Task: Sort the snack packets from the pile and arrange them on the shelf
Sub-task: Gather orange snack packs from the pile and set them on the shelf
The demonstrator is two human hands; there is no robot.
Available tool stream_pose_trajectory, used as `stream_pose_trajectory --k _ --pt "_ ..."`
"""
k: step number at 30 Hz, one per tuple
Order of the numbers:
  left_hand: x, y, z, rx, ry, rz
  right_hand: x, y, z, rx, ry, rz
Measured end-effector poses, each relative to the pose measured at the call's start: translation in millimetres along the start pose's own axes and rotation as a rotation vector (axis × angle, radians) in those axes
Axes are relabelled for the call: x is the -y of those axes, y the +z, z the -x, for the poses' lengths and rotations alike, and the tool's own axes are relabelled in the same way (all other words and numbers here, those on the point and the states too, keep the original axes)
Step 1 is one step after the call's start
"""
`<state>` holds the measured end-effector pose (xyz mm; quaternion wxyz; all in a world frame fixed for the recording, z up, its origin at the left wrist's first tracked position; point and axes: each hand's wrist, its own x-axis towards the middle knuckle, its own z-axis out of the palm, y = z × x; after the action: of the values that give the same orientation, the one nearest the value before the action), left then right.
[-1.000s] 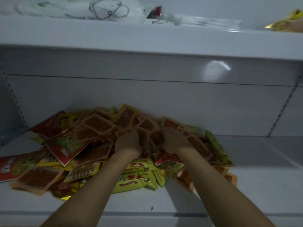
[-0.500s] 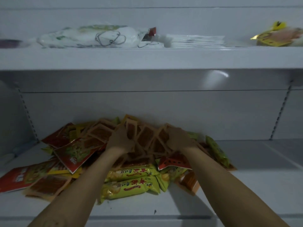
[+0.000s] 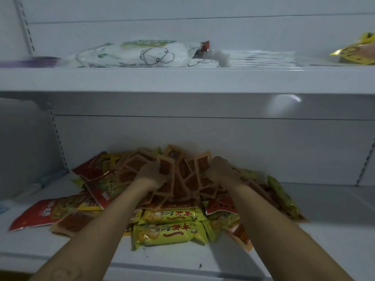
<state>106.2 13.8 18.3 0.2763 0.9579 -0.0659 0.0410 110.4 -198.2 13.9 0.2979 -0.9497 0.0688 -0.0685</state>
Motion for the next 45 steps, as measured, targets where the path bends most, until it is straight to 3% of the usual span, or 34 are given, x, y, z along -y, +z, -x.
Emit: stream_pose_trajectory --k 10,15,26,33,45 --pt "-12.1 28.4 -5.6 0.042 -0.05 -0.068 0.1 34.2 -6.1 -0.015 0.021 0.187" --pt "-10.5 39.1 -8.4 0.036 -0.039 0.037 -6.3 38.0 -0.2 0.062 0.001 0.196" --pt "-9.0 47.1 -12.1 -0.047 0.071 0.266 -9.7 33.3 -3.1 -0.042 -0.091 0.292" --pt "-13.6 47.8 -10.5 -0.055 0.116 0.307 -7.4 27.2 0.1 -0.12 0.011 -0.08" --pt "2.8 20.8 -9.2 -0.134 0.135 0.389 5.5 -12.4 12.8 -0.166 -0.071 -0.232"
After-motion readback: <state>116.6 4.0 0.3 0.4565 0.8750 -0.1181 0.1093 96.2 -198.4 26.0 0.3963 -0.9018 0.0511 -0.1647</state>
